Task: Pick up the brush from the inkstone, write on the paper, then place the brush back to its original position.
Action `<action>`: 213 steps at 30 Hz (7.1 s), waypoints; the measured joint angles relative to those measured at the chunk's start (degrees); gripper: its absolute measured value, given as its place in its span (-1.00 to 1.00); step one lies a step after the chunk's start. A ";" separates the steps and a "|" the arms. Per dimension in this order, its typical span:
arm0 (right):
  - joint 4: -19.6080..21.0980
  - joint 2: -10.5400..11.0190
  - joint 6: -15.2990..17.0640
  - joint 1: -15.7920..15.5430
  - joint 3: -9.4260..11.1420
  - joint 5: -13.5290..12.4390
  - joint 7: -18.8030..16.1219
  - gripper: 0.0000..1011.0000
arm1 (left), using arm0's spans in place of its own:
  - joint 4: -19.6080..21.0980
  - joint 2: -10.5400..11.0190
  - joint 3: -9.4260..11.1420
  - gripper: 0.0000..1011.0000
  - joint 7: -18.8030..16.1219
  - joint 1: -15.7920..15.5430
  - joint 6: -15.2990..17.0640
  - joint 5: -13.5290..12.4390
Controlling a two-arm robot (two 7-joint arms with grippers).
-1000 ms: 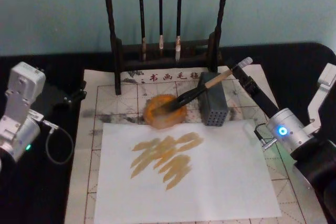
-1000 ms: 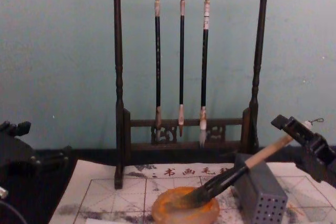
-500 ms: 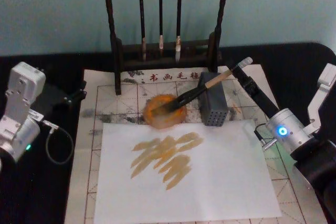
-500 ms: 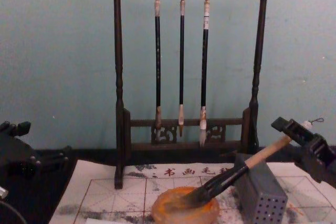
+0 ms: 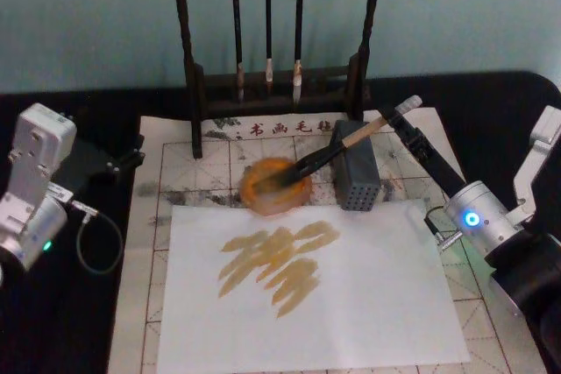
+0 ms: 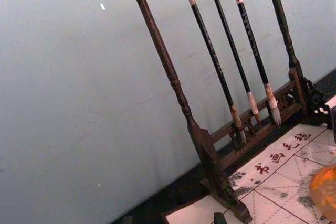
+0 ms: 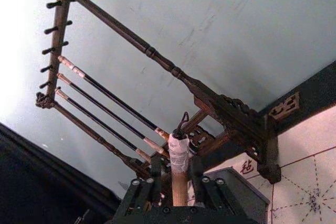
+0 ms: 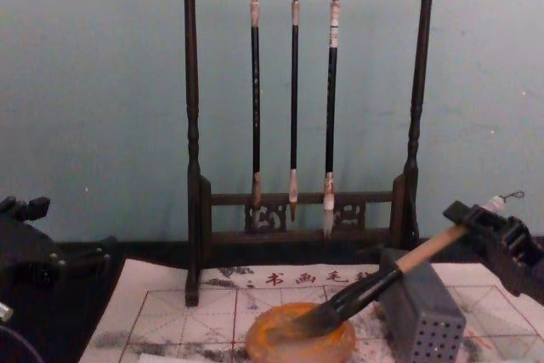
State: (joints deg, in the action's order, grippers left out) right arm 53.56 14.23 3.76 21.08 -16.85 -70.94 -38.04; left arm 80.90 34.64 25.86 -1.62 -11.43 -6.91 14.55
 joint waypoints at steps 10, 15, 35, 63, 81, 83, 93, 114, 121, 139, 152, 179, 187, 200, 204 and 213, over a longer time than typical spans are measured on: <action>0.00 0.00 0.00 0.00 0.00 0.00 0.00 -0.65 | 0.00 0.00 0.00 0.98 0.00 0.00 0.00 0.00; 0.00 0.00 0.00 0.00 0.00 0.00 0.00 -0.65 | 0.00 0.00 0.00 0.98 0.00 0.00 0.00 0.00; 0.06 0.06 0.02 0.00 -0.01 -0.06 -0.19 -0.65 | 0.00 0.00 0.00 0.98 0.00 0.00 0.00 0.00; 10.90 5.89 1.20 -2.54 -6.03 -0.64 -5.68 -0.65 | 0.00 0.00 0.00 0.98 0.00 0.00 0.00 0.00; 15.49 11.44 0.81 -2.80 -10.98 2.51 -8.82 -0.65 | 0.00 0.00 0.00 0.98 0.00 0.00 0.00 0.00; 15.76 11.75 0.69 -2.79 -11.30 2.85 -8.84 -0.65 | 0.00 0.00 0.00 0.98 0.00 0.00 0.00 0.00; 17.61 13.46 0.46 -2.73 -13.18 4.99 -9.03 -0.65 | 0.00 0.00 0.00 0.98 0.00 0.00 0.00 0.00; 19.78 14.76 -0.82 -2.56 -15.39 8.39 -9.62 -0.65 | 0.00 0.00 0.00 0.98 0.00 0.00 0.00 0.00; 19.26 14.29 -0.96 -2.18 -15.82 9.22 -9.59 -0.65 | 0.00 0.00 0.00 0.98 0.00 0.00 0.00 0.00; 18.55 13.81 -0.39 -1.75 -16.32 10.05 -9.46 -0.65 | 0.00 0.00 0.00 0.98 0.00 0.00 0.00 0.00; 19.20 14.51 -0.11 -2.22 -16.19 9.92 -9.88 -0.65 | 0.00 0.00 0.00 0.98 0.00 0.00 0.00 0.00; 18.62 14.90 -0.23 -2.23 -15.97 10.70 -9.29 -0.65 | 0.00 0.00 0.00 0.98 0.00 0.00 0.00 0.00; 18.56 15.20 -0.48 -2.41 -15.22 10.68 -8.55 -0.65 | 0.00 0.00 0.00 0.98 0.00 0.00 0.00 0.00; 18.31 15.61 -0.90 -2.62 -13.70 10.64 -7.62 -0.65 | 0.00 0.00 0.00 0.98 0.00 0.00 0.00 0.00; 18.30 15.67 -1.01 -2.72 -13.29 10.53 -7.54 -0.65 | 0.00 0.00 0.00 0.98 0.00 0.00 0.00 0.00; 18.42 15.42 -1.93 -3.31 -11.69 9.15 -7.71 -0.65 | 0.00 0.00 0.00 0.98 0.00 0.00 0.00 0.00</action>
State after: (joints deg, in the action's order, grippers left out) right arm 71.98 29.66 1.83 17.77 -28.54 -61.79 -45.75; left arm 80.90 34.65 25.86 -1.62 -11.43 -6.91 14.55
